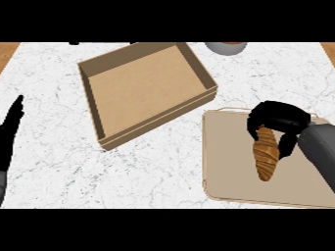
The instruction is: Pick the croissant from the tray and place it in the cardboard box
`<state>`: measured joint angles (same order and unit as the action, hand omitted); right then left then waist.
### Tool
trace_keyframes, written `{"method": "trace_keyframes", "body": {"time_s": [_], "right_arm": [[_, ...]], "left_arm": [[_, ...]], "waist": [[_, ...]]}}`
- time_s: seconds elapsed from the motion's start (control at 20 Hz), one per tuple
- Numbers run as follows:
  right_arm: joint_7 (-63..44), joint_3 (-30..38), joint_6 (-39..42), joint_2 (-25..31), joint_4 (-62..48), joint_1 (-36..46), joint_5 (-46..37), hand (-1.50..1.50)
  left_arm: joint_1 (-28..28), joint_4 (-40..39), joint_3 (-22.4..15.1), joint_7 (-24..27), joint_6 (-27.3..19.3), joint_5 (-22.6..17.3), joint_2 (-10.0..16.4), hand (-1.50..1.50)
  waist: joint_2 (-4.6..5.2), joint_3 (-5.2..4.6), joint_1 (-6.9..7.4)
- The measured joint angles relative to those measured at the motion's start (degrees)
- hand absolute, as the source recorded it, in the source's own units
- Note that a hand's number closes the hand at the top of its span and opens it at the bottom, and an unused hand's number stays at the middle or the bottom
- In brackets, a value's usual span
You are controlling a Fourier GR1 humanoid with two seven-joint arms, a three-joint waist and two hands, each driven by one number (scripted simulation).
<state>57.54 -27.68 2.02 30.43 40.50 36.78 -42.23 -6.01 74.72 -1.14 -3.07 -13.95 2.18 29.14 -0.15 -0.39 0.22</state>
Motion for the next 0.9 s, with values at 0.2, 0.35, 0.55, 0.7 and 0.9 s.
{"method": "trace_keyframes", "body": {"time_s": [0.2, 0.35, 0.55, 0.7, 0.9], "right_arm": [[-14.3, 5.0, -3.1, -2.5, -0.6, -1.1, 1.6, 1.5], [-27.5, 9.2, -6.0, -3.2, -2.6, -2.4, 2.8, 1.5], [-44.6, 12.2, -12.2, -5.6, -1.3, -2.0, 1.7, 1.5], [-55.4, 12.6, -16.9, -8.0, 3.1, -0.9, -0.3, 1.5], [-67.0, 10.7, -19.6, -10.9, 12.7, 2.1, -4.7, 1.5]], "left_arm": [[1.4, -0.3, 0.7, 0.4, 0.0, -0.1, 0.2, 0.0], [2.1, -0.7, 1.3, 0.2, -0.4, -0.2, 0.5, 0.0], [3.1, -0.8, 1.7, 0.2, -0.8, 0.0, 0.5, 0.0], [3.7, -0.5, 1.7, 0.2, -1.1, 0.3, 0.6, 0.0], [4.0, 0.4, 1.9, -0.3, -0.9, 0.1, 0.8, 0.0]], "waist": [[-0.51, -0.02, -1.15], [-1.24, -0.18, -3.11], [-1.89, -0.2, -3.95], [-2.14, -0.13, -4.15], [-2.09, -0.01, -3.73]]}}
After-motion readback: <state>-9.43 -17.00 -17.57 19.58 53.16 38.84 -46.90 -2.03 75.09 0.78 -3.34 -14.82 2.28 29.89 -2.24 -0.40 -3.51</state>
